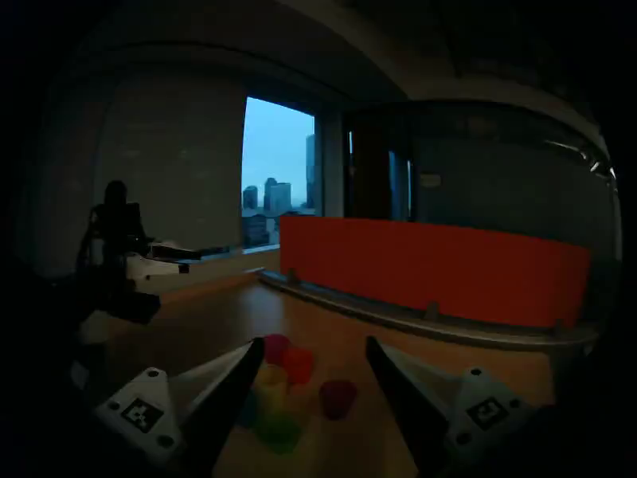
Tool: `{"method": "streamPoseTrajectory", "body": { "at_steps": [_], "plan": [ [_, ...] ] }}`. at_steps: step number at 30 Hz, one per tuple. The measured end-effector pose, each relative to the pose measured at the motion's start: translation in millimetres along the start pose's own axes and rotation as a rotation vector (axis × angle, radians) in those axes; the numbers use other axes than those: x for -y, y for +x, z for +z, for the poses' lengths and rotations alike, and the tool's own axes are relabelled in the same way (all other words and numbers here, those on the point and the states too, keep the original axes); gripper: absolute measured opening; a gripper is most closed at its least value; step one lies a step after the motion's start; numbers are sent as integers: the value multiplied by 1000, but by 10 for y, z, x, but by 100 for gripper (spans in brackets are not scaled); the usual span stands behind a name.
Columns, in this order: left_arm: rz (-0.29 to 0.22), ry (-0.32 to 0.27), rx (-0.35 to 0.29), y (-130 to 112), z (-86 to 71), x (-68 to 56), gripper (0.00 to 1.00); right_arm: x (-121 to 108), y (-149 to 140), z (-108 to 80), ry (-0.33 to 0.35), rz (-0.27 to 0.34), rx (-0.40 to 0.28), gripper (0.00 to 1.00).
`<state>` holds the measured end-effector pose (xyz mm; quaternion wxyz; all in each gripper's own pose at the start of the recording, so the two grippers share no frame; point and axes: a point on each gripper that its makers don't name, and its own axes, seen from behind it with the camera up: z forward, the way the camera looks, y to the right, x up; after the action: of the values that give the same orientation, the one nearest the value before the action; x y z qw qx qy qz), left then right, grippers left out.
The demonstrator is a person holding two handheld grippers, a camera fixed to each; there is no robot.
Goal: Pour water
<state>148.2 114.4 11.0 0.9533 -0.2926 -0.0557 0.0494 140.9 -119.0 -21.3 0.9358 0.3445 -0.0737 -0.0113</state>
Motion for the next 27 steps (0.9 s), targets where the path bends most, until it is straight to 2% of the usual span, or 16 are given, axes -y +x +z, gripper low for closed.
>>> {"method": "streamPoseTrajectory", "body": {
  "at_steps": [3, 8, 14, 27],
  "plan": [
    [2, -30, 7, -27, 21, -63, 100, 85, 0, 13, 49, 12, 13, 99],
    [7, -85, 6, -37, 42, -168, 99, 204, -19, 33, 119, -6, 38, 99],
    [6, -130, 15, -68, 56, -236, 100, 362, -57, 57, 194, -3, 71, 99],
    [54, -206, 67, -193, 87, -386, 100, 458, -172, 107, 244, -77, 143, 99]
  ]
}}
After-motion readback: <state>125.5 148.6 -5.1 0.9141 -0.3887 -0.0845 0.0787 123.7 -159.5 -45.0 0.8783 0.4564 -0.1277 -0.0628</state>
